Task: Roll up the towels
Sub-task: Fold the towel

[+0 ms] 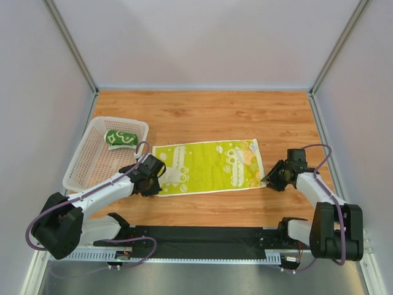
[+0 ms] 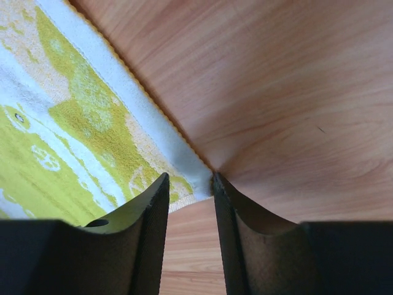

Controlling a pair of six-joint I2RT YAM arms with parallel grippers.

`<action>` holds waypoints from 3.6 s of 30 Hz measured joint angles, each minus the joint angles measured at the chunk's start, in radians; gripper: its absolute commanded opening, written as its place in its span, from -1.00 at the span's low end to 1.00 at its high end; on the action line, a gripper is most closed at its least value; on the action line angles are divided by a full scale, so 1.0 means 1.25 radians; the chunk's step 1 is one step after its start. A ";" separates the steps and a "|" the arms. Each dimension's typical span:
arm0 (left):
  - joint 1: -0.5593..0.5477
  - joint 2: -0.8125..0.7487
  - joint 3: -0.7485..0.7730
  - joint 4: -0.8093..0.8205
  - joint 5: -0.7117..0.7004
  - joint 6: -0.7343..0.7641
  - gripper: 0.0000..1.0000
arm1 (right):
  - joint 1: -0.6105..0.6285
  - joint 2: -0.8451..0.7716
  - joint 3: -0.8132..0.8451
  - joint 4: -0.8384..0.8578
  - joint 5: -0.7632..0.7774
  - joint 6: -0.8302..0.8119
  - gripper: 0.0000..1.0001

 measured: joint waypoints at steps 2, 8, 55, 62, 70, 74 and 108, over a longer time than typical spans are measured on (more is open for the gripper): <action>0.001 0.000 0.000 0.000 0.000 0.001 -1.00 | 0.000 0.011 0.000 0.018 -0.016 0.002 -0.37; 0.010 0.000 0.000 0.000 0.000 0.009 -1.00 | 0.000 0.028 -0.013 0.048 -0.056 -0.002 -0.99; 0.073 0.061 0.341 -0.196 0.124 0.180 -1.00 | -0.055 -0.321 0.120 -0.280 -0.051 0.042 -0.99; 0.143 0.110 0.396 -0.195 0.154 0.213 -1.00 | -0.055 -0.214 0.136 -0.229 -0.048 0.041 -0.99; 0.166 0.236 0.526 -0.198 0.172 0.236 -1.00 | -0.055 -0.109 0.198 -0.167 -0.048 0.042 -0.99; 0.172 0.282 0.564 -0.205 0.178 0.240 -1.00 | -0.056 -0.058 0.218 -0.145 -0.047 0.041 -0.99; 0.236 0.590 0.755 -0.281 0.193 0.278 -0.86 | -0.086 0.224 0.320 -0.039 -0.045 0.045 -0.99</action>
